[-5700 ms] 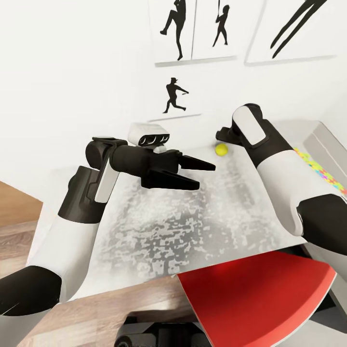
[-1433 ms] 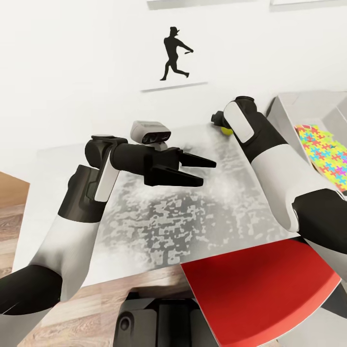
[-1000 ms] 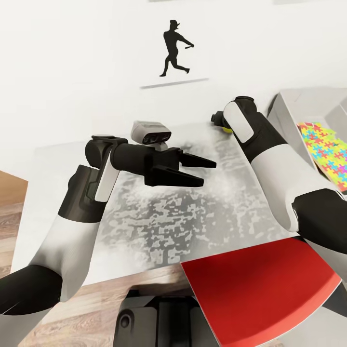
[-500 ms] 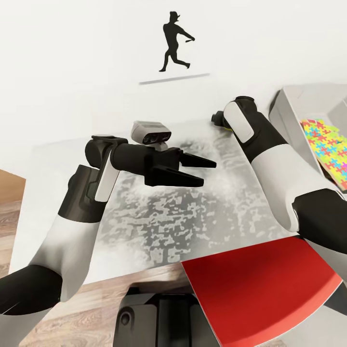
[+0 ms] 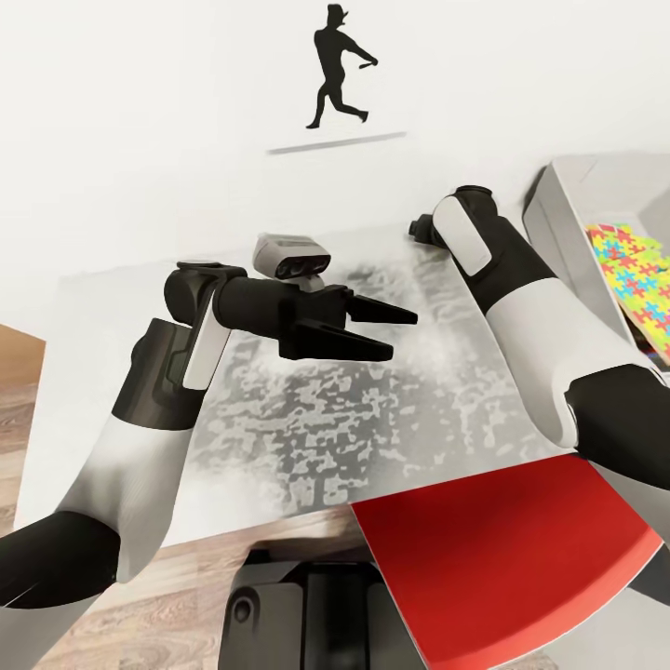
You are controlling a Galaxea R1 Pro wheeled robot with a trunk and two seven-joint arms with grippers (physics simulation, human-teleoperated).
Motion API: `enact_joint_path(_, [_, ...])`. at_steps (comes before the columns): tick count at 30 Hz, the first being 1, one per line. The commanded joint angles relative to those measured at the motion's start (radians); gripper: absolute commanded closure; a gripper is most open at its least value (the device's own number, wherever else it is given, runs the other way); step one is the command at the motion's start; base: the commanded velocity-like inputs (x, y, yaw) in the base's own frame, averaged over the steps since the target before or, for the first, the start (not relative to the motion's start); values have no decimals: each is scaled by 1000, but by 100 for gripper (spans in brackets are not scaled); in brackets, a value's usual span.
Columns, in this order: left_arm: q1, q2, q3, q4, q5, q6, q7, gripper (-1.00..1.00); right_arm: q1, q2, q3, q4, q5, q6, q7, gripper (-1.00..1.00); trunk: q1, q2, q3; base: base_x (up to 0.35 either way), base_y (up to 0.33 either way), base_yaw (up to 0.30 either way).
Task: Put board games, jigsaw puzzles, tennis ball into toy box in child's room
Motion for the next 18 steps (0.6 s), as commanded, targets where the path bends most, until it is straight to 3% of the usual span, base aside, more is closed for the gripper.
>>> enact_joint_path(1, [-1, 0, 0, 0, 1, 11, -2, -100, -1, -1, 5, -1, -10, 1, -9, -100, 1, -2, -2, 0, 0, 0])
enact_joint_path(18, [0, 0, -2, 0, 0, 11, -2, -100, -1, -9, 6, -6, -8, -5, -12, -100, 1, -2, -10, 0, 0, 0])
